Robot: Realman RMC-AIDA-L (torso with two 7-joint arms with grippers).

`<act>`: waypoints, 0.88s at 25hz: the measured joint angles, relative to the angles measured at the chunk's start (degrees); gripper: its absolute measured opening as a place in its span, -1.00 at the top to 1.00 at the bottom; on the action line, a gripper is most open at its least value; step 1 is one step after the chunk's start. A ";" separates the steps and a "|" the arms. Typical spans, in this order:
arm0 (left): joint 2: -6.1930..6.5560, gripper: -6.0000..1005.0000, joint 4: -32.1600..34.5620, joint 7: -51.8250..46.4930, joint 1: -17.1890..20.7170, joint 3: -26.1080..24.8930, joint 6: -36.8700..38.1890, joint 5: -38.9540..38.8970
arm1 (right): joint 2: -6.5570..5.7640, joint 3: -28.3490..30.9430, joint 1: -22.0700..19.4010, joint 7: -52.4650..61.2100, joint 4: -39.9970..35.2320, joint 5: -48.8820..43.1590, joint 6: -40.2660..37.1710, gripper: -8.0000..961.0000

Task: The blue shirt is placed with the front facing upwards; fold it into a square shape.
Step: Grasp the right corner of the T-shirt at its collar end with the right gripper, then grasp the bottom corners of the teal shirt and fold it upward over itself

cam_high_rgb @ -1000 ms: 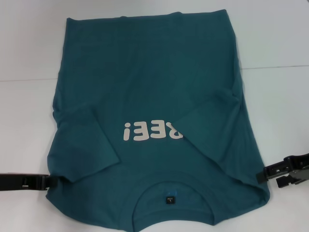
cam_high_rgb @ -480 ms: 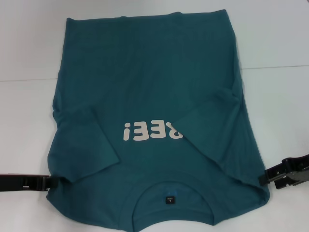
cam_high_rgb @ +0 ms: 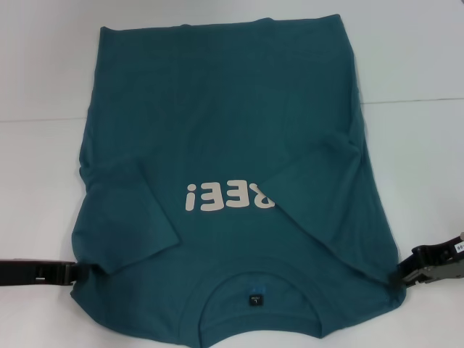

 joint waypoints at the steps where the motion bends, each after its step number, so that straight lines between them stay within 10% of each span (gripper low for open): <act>1: 0.00 0.99 0.00 0.00 -0.02 -0.03 0.01 0.00 | 0.04 -0.17 -0.09 -0.09 -0.03 -0.05 0.21 0.22; 10: 0.00 0.99 -0.37 0.05 -0.33 -0.11 -0.24 0.00 | 0.22 -0.96 -0.31 -2.33 -0.45 0.05 1.14 0.87; 22: 0.01 0.99 -1.58 1.61 -0.21 -1.26 -0.45 -2.98 | -0.44 1.69 -1.55 -8.40 -0.09 7.44 0.84 0.88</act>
